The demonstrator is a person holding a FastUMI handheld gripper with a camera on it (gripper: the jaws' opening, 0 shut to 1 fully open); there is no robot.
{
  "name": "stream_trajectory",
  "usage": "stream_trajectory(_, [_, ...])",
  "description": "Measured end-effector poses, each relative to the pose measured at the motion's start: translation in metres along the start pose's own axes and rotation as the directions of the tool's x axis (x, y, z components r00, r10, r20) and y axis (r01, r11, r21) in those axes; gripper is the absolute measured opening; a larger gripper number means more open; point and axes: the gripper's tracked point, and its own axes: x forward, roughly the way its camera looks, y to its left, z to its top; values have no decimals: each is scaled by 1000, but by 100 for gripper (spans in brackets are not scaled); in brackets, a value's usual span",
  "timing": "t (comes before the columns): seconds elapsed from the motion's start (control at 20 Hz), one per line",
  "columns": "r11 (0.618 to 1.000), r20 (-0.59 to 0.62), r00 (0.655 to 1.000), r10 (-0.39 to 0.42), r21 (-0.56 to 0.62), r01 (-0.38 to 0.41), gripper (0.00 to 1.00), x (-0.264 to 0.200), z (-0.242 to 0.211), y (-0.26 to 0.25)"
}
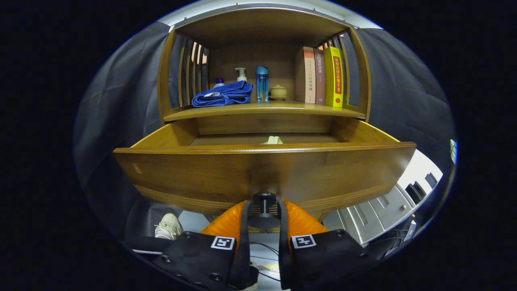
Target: Pull open the drawer, take out the items inside it, and place them on the countertop above the cabinet.
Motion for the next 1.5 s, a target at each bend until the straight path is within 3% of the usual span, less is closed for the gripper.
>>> stream_trajectory(0.45, [1000,-29,1000,8,-2,-8,37,-16,-8,-2])
stream_trajectory(0.7, [1000,-24,1000,-20,-3,20,53,-19,-1,-10])
stream_trajectory(0.85, [997,57,997,-56,-48,59,64,-25,33,-15])
stream_trajectory(1.0, [999,75,996,-41,15,40,74,-37,53,-9])
stream_trajectory(1.15, [998,113,993,-22,68,15,89,-50,80,-7])
stream_trajectory(1.35, [994,174,984,-20,109,1,97,-55,124,-6])
stream_trajectory(1.5, [997,185,983,-10,72,-3,99,-46,150,-6])
